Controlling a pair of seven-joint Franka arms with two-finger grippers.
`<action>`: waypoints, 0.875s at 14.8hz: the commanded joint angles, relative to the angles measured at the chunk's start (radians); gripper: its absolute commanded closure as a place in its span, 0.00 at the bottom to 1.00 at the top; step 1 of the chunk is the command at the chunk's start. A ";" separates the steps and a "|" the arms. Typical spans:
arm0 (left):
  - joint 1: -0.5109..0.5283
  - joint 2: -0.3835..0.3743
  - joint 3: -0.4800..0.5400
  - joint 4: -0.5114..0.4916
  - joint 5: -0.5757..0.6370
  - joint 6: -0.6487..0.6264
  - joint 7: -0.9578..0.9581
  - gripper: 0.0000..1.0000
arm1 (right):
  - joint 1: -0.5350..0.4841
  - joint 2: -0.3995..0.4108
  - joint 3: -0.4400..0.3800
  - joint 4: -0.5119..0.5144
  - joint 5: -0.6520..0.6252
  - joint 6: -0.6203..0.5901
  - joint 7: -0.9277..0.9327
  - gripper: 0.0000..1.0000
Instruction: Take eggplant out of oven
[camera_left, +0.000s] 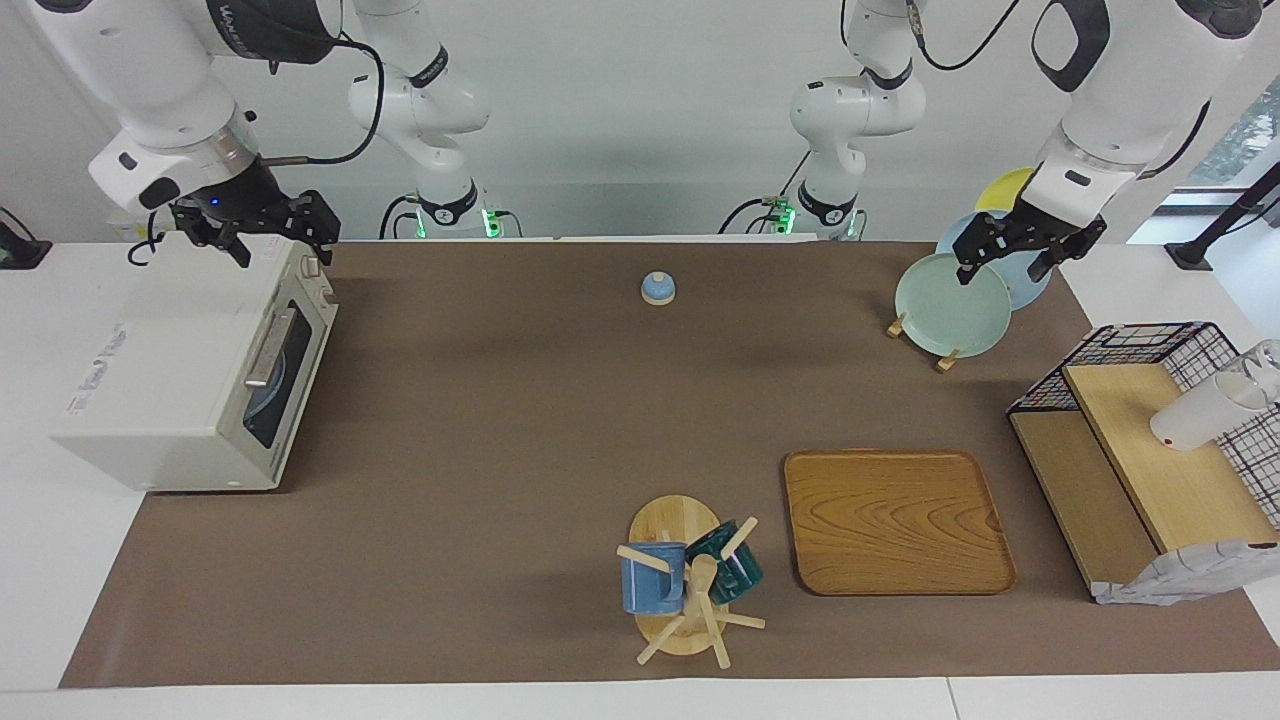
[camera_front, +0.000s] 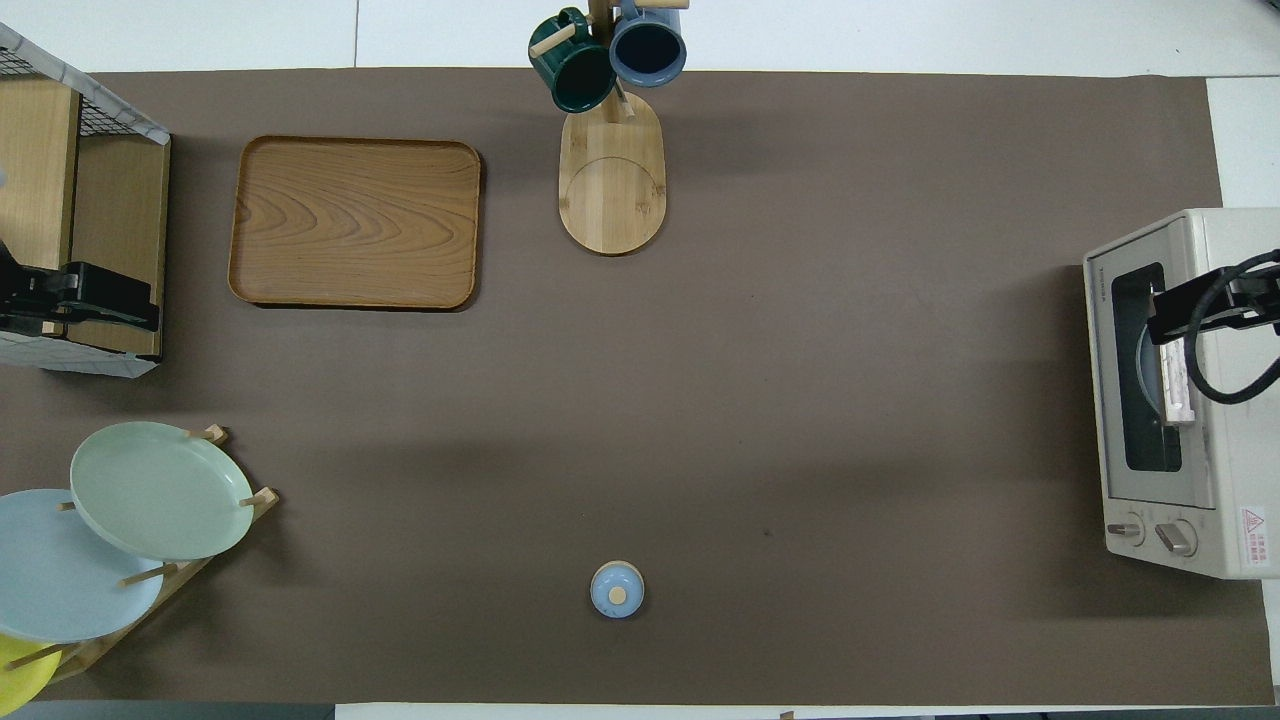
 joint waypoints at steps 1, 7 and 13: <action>0.015 -0.005 -0.011 -0.001 0.014 -0.013 0.002 0.00 | 0.001 0.002 -0.004 0.001 -0.005 0.018 -0.008 0.00; 0.015 -0.005 -0.012 -0.001 0.014 -0.013 0.003 0.00 | 0.012 -0.014 0.006 -0.017 0.001 0.018 -0.007 0.00; 0.015 -0.005 -0.012 -0.001 0.014 -0.013 0.002 0.00 | 0.018 -0.080 0.006 -0.164 0.004 0.097 -0.004 1.00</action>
